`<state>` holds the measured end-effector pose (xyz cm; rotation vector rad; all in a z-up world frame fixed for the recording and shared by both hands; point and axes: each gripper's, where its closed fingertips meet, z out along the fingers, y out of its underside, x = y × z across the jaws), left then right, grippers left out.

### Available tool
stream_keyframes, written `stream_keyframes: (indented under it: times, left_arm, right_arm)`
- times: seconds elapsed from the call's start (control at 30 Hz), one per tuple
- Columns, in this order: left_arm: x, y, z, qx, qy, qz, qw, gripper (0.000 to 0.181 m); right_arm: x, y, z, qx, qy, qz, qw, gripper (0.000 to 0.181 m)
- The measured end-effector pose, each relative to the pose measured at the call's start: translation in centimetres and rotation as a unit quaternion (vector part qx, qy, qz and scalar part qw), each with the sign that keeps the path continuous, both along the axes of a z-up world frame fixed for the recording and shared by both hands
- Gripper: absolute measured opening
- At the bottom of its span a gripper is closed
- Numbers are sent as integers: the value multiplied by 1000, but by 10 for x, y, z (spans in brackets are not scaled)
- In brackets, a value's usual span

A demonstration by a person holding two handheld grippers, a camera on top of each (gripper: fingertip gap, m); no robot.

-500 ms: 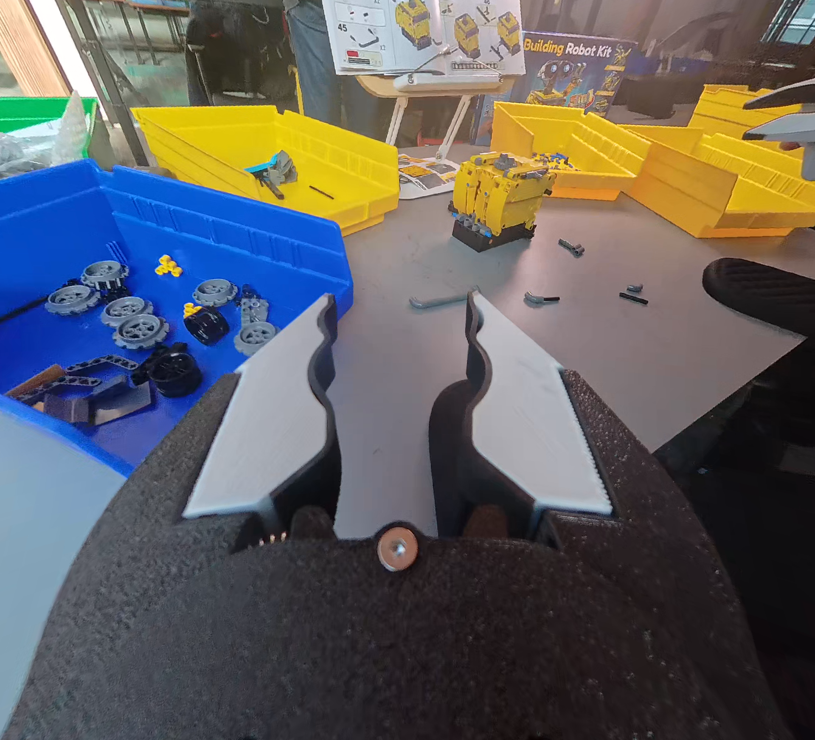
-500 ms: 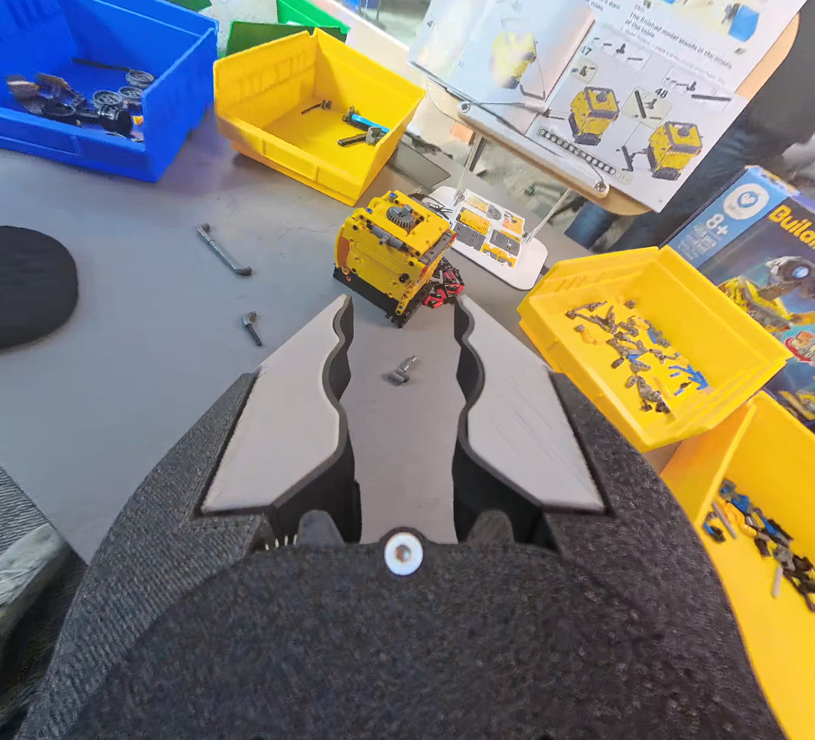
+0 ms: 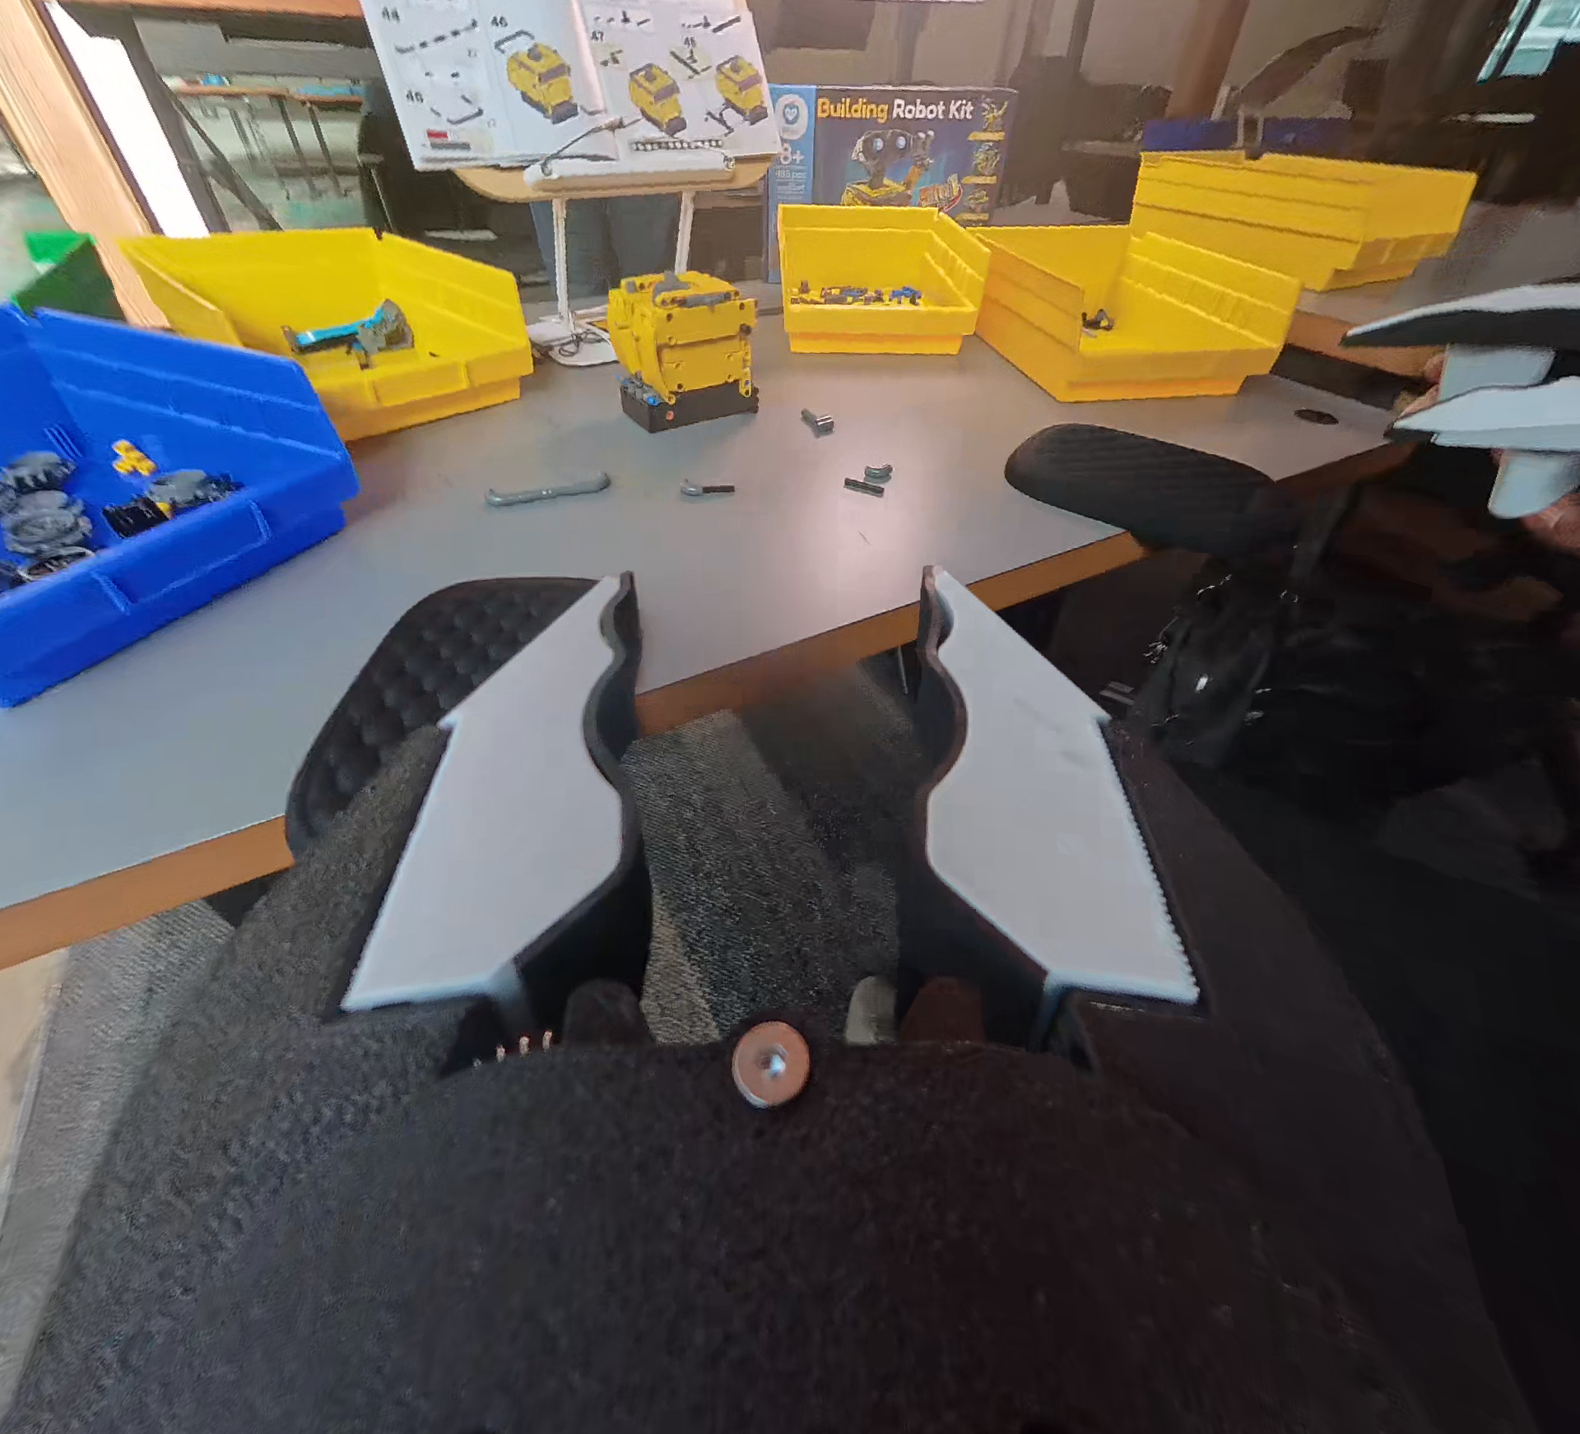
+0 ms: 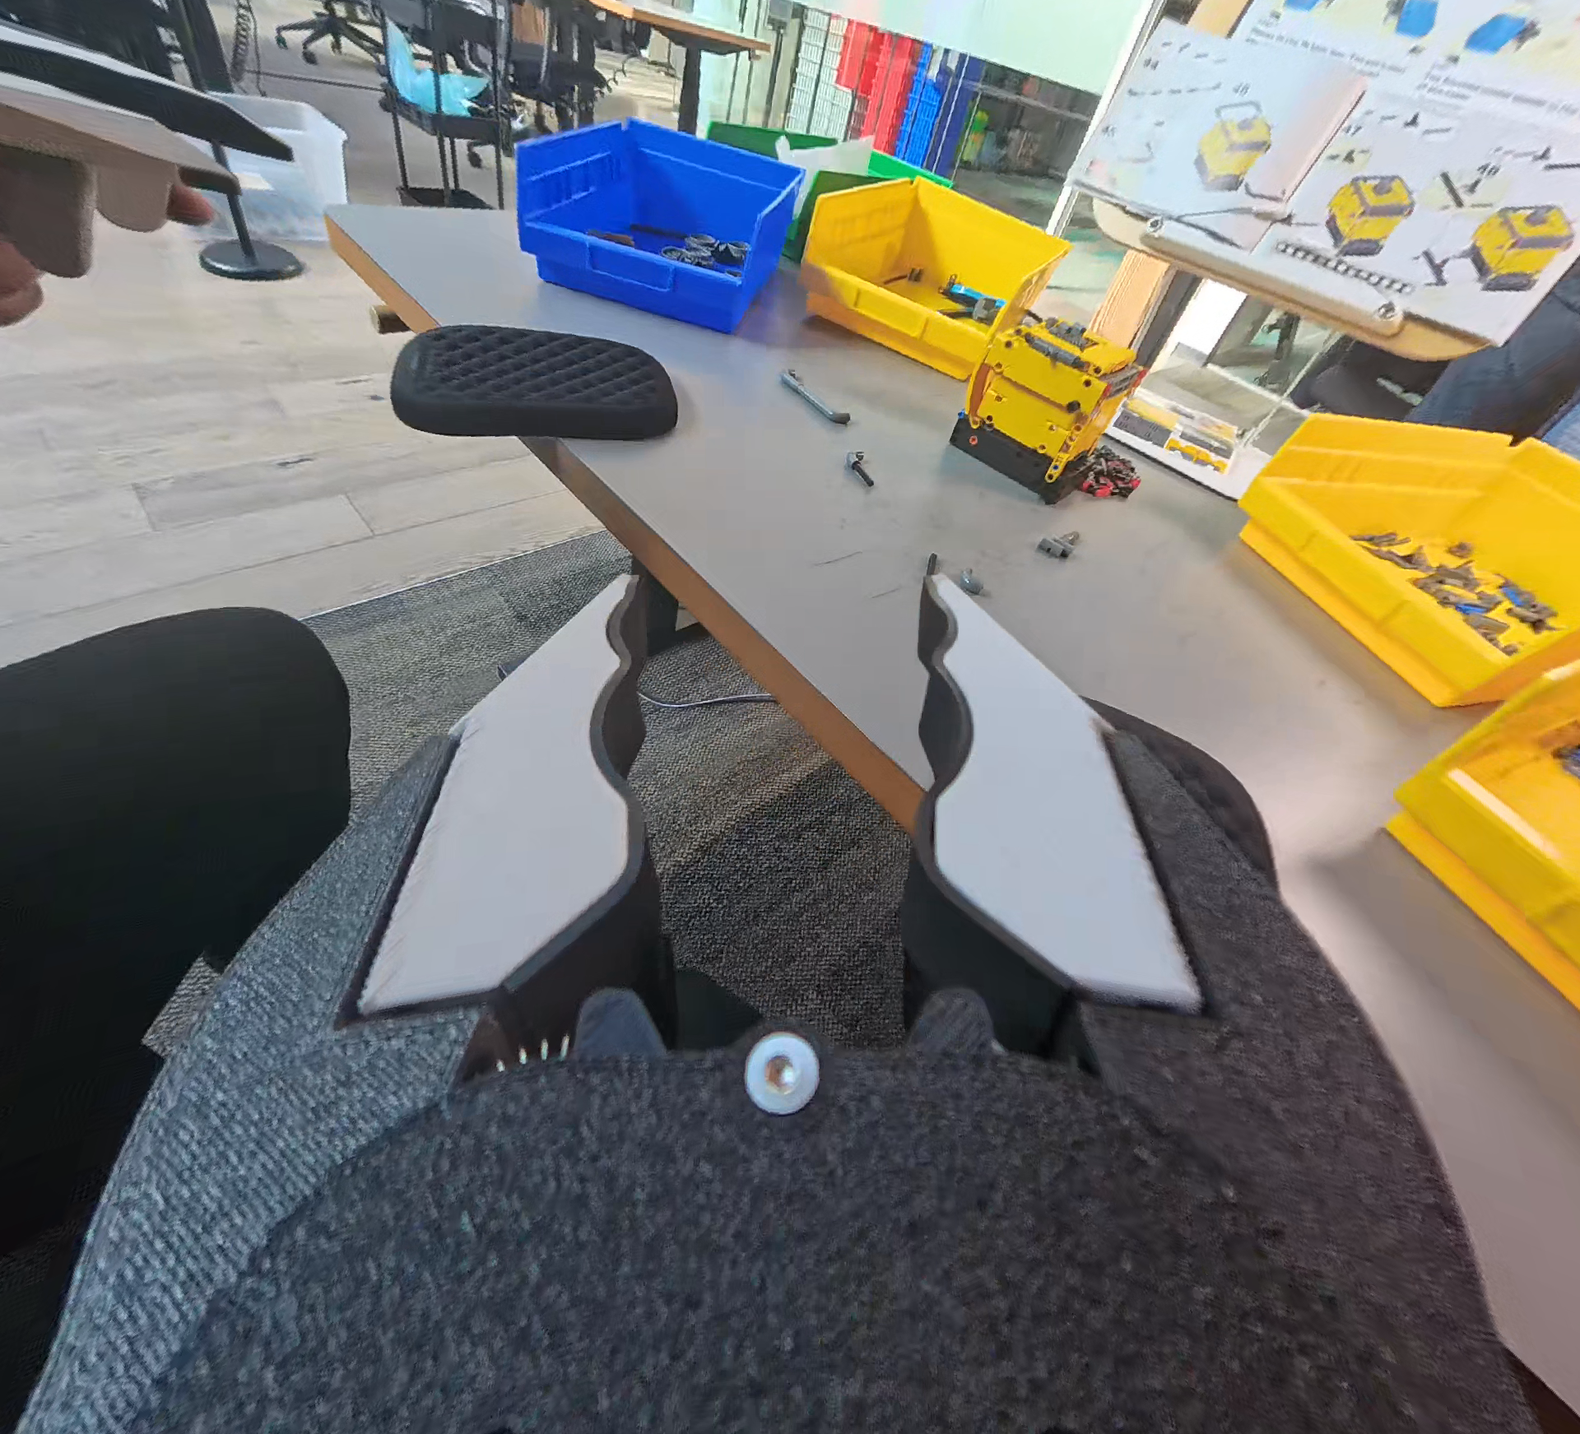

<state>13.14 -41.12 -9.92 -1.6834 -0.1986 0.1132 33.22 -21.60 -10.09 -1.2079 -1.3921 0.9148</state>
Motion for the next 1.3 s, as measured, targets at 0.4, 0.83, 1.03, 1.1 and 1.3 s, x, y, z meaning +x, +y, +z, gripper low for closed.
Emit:
stream_keyframes:
  times: [0.4, 0.83, 1.03, 1.1, 1.3]
  left_arm:
    - [26, -21, 19, 6, 51, 47, 998, 67]
    - [-104, 123, -21, -10, 70, 10, 997, 53]
    - [-126, 200, 28, -2, 77, -46, 996, 53]
    - [-119, 217, 30, -25, 75, -75, 994, 53]
    - [-114, 269, -23, -118, 100, -185, 971, 47]
  right_arm:
    - [-3, 19, -11, -32, -12, -54, 998, 49]
    - [-165, 110, -45, 41, -156, 68, 985, 39]
    - [-177, 138, -34, 46, -204, 83, 974, 33]
    - [-169, 133, -34, 32, -211, 88, 973, 30]
    - [-171, 130, -81, 7, -259, 115, 959, 29]
